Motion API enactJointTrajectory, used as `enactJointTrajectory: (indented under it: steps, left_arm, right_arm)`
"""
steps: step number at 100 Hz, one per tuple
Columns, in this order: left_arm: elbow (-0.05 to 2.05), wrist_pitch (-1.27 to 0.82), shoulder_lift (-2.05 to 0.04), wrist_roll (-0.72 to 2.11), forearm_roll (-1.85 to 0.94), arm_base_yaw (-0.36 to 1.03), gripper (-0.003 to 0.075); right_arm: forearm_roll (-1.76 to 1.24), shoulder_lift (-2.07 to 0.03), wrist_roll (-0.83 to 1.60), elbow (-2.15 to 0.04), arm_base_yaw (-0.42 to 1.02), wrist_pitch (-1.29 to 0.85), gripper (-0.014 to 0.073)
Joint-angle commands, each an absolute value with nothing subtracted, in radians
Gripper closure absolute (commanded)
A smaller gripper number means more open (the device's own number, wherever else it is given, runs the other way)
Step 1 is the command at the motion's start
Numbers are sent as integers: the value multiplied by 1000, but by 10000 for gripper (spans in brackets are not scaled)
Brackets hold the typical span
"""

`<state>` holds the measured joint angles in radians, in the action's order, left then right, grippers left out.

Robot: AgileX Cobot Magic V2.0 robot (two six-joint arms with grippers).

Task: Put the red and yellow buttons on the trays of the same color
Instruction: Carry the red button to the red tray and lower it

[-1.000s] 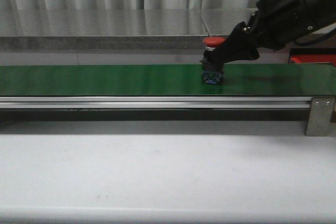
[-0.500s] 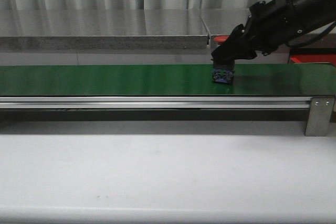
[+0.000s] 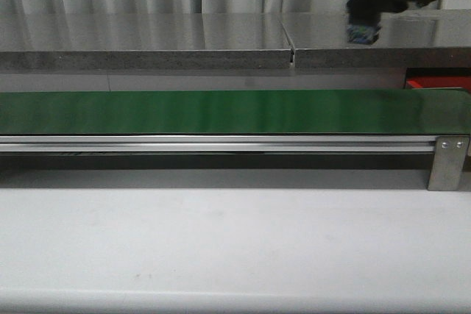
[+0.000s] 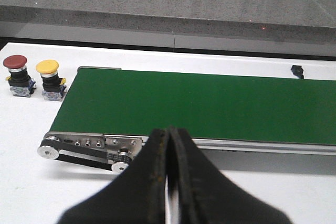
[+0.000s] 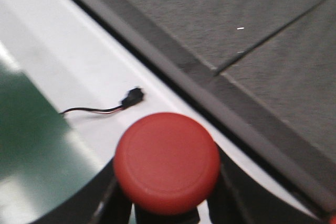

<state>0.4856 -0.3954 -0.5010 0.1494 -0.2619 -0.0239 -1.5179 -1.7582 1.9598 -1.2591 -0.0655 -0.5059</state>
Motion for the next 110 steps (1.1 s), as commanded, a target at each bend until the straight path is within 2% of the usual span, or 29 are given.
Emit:
enactJointTrajectory:
  steps: [1,29,69,88,110]
  left_arm:
    - [511,-323,-503,151,-279,-16,741]
    - [511,-323,-503,151,-279,-16,741]
    - [511,-323,-503,151,-279,-16,741]
    - [511,-323,-503,151,-279,-16,741]
    - [511,-323,-503,151,-279,-16,741]
  right_arm:
    - [-1570,-1693,1950,-1321,-134,-502,461]
    - [-1656,-1719,1931,-1390,-365,-478,461]
    - [-1713,-1816,1931,-1394,-620,-415,461]
    - [-1778,-1890,1931,-1394,-690,-436,461]
    - [-1786,-1996,1934,-1438,-692,-461,461]
